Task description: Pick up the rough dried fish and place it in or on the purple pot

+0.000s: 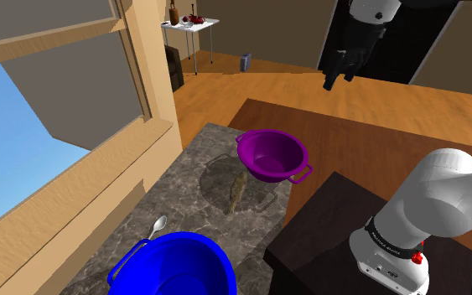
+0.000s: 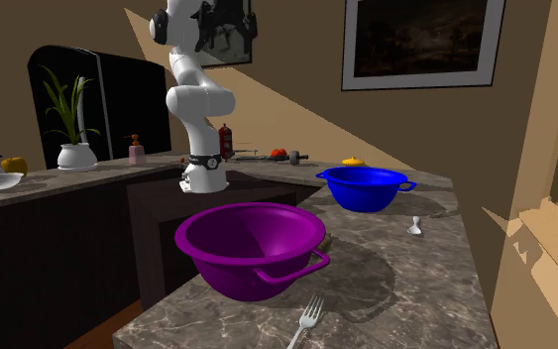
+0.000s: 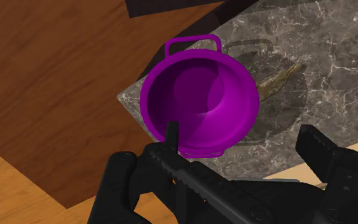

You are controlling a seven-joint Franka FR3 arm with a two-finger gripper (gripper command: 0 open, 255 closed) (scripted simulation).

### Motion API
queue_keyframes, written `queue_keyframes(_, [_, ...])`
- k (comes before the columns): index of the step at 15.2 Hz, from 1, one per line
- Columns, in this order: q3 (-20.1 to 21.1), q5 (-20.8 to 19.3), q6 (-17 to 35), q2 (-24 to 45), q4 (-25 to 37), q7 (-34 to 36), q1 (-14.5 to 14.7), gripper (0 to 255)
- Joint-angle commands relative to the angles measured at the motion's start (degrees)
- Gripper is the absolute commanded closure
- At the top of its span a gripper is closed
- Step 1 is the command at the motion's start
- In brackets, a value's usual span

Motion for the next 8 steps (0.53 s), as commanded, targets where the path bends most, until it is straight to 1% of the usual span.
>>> queue_keyframes(1, [0.00,0.00,0.00,0.00,0.00,0.00,0.00,0])
queue_keyframes(8, [5.51,2.38,11.63,3.89,-9.20,10.74,-0.38,0])
